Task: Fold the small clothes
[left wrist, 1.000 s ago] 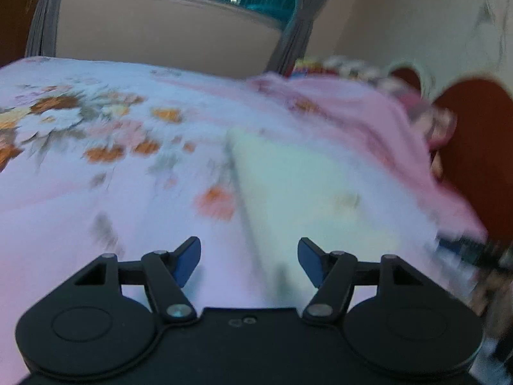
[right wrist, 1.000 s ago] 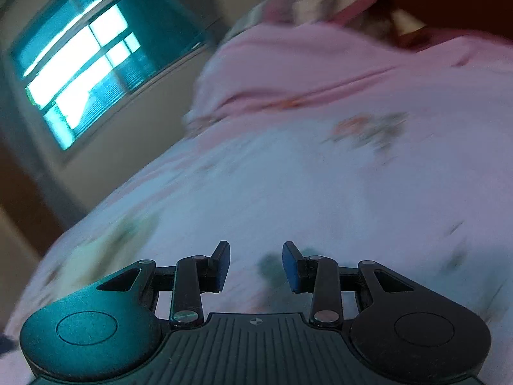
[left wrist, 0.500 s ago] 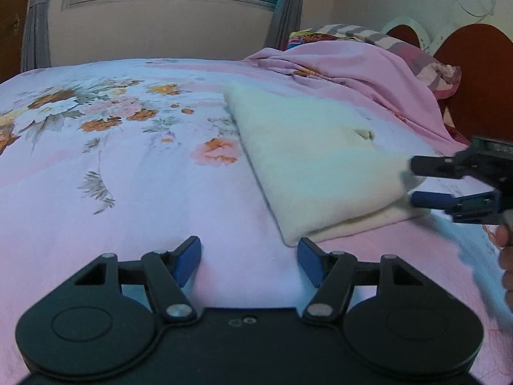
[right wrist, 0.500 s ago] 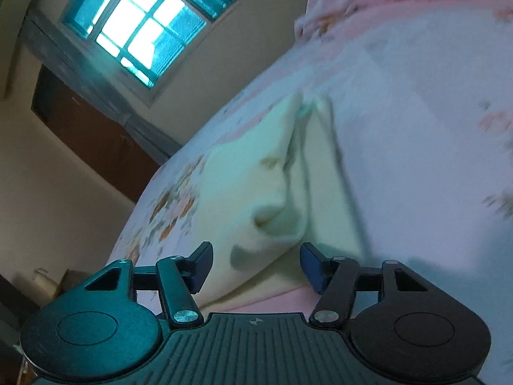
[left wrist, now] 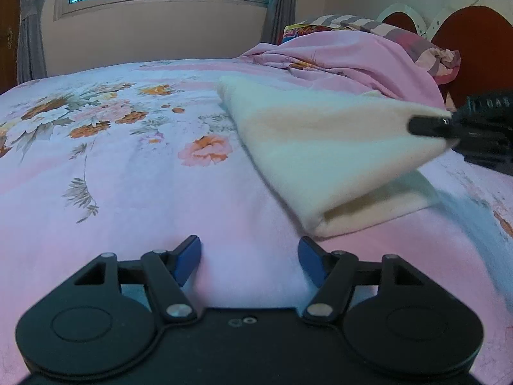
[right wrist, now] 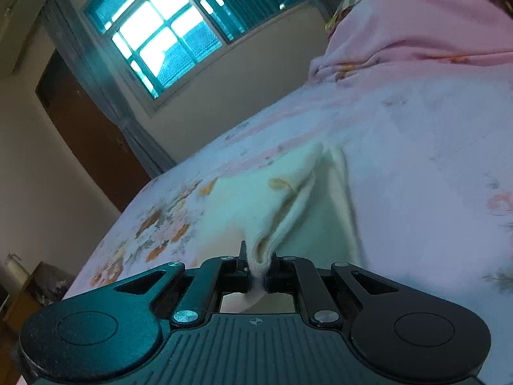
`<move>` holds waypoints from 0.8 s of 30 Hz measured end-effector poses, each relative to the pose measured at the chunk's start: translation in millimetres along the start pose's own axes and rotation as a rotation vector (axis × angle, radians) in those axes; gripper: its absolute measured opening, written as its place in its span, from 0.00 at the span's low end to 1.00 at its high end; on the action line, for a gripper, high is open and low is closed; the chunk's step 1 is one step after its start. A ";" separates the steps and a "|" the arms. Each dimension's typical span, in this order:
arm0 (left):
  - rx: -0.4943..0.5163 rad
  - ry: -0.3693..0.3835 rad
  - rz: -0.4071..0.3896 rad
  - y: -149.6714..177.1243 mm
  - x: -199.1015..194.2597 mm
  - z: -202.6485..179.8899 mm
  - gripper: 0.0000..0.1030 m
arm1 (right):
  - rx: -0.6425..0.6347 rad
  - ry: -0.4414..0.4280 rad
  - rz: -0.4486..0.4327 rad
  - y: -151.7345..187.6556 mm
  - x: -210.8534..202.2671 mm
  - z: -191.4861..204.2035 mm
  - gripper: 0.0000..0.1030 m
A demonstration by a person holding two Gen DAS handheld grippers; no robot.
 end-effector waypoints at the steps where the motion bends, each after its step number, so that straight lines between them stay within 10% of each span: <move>1: -0.003 -0.003 -0.001 -0.3 0.8 -0.4 0.64 | 0.034 0.008 0.037 6.2 8.4 -11.8 0.06; 6: -0.015 0.001 -0.005 0.4 -1.1 0.4 0.63 | 0.204 -0.036 0.080 22.9 28.7 -56.9 0.06; 24: -0.001 0.030 -0.016 -17.7 7.0 -22.6 0.65 | 0.005 -0.104 0.013 -3.1 9.1 11.0 0.06</move>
Point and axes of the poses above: each gripper's, at about its wrist camera, not at the fingertips, and x roughly the way its jaws point, z to its left, y to its underside, the point moved 8 cm from there along x, roughly the way its jaws point, and after that the axes turned 15 degrees about z, right-handed, at the moved point
